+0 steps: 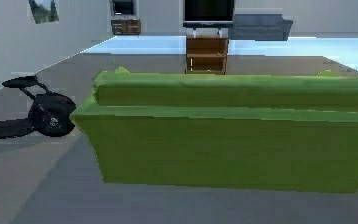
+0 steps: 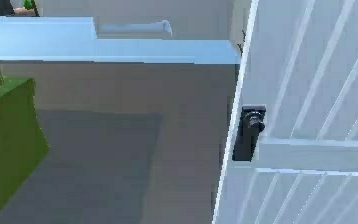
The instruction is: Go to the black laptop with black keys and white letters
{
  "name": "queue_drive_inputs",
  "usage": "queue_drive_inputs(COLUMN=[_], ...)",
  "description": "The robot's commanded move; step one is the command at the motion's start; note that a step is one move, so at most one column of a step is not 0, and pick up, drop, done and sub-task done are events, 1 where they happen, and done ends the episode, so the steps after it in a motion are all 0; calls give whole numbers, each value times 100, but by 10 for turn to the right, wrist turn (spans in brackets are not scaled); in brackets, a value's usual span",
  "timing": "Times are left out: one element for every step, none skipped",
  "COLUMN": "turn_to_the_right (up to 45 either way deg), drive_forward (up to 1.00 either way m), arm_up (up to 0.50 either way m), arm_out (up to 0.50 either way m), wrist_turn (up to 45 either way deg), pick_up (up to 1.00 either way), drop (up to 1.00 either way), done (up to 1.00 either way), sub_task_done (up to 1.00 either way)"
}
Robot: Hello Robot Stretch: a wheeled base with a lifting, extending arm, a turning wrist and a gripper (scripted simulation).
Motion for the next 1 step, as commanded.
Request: queue_drive_inputs(turn_to_the_right=[450], drive_forward=[0], arm_up=[0], arm_out=[0], wrist_turn=[0], pick_up=[0], drop=[0], done=[0], sub_task_done=[0])
